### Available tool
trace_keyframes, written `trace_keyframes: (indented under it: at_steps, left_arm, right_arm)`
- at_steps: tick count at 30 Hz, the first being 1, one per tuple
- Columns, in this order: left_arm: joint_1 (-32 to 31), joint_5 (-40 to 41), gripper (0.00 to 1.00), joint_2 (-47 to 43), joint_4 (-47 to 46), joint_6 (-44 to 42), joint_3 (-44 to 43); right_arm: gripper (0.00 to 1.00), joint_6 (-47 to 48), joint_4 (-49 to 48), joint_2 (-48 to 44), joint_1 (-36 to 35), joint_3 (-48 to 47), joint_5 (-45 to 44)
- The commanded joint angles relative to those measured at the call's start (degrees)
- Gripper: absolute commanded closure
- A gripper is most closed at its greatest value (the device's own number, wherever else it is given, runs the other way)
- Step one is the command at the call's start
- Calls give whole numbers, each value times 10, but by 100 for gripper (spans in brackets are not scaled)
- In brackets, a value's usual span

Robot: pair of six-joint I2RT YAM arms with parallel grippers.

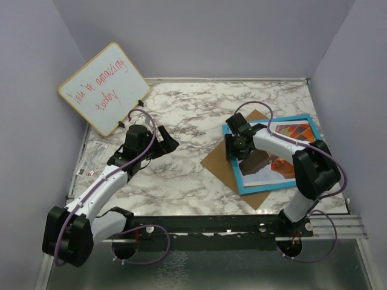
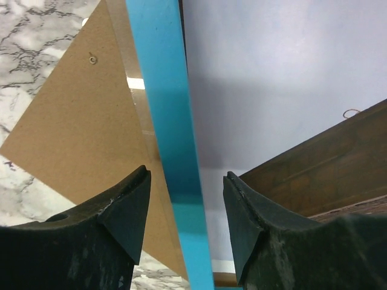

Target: Put the photo into the frame

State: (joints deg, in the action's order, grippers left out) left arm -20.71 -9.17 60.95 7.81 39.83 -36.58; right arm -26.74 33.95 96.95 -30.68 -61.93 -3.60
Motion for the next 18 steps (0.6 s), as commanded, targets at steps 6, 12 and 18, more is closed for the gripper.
trace_keyframes:
  at_steps: [6, 12, 18]
  left_arm:
    - [-2, 22, 1, -21, -7, 5, 17]
    - [-2, 25, 1, -22, -14, 14, 6]
    - [-2, 14, 1, -17, -19, 19, -15]
  right_arm:
    - [60, 13, -25, 17, -21, -12, -49]
    - [91, 16, -31, -19, -30, -16, -95]
    - [98, 33, -46, -119, -31, -21, -91]
